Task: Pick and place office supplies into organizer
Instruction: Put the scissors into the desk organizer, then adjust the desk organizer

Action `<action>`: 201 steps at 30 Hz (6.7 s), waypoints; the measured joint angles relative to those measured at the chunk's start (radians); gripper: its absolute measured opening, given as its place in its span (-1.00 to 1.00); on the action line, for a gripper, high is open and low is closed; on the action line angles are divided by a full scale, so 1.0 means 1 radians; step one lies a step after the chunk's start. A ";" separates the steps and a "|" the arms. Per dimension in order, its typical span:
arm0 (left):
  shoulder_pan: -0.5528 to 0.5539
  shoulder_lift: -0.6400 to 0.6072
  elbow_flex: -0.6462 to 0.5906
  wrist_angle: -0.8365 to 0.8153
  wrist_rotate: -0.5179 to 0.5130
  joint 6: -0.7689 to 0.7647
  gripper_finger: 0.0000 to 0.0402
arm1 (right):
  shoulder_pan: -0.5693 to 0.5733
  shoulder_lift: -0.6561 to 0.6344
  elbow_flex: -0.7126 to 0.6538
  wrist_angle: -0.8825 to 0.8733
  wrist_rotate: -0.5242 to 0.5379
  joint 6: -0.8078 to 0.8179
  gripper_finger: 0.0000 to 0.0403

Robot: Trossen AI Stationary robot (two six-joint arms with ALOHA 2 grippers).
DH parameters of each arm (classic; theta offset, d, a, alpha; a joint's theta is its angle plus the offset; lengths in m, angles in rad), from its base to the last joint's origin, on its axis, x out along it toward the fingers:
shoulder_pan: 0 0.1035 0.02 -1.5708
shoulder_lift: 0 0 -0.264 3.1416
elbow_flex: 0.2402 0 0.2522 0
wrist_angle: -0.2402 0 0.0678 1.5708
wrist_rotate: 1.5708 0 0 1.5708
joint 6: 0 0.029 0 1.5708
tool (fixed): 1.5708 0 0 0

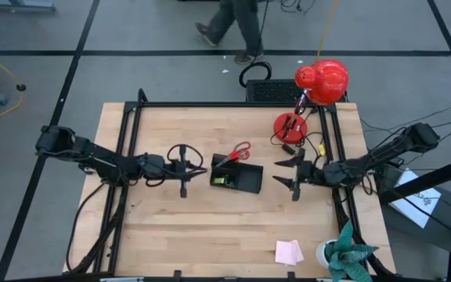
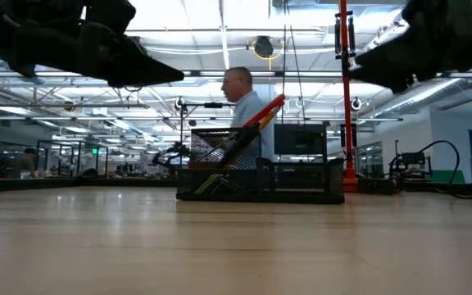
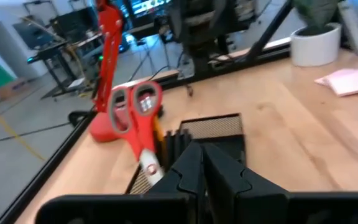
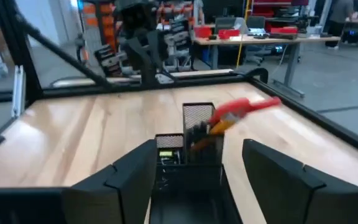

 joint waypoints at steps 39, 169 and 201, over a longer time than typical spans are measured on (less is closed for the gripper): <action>0.069 0.003 0.001 -0.078 -0.045 -0.026 -0.87 | -0.066 0.545 0.558 -0.358 0.236 0.213 -0.01; 0.074 0.003 0.002 -0.126 -0.046 0.009 -0.87 | -0.239 0.658 0.692 -0.377 0.007 -0.095 0.36; 0.074 0.003 0.002 -0.152 -0.047 -0.002 -0.87 | -0.015 0.756 0.421 -0.267 -0.186 0.225 -1.00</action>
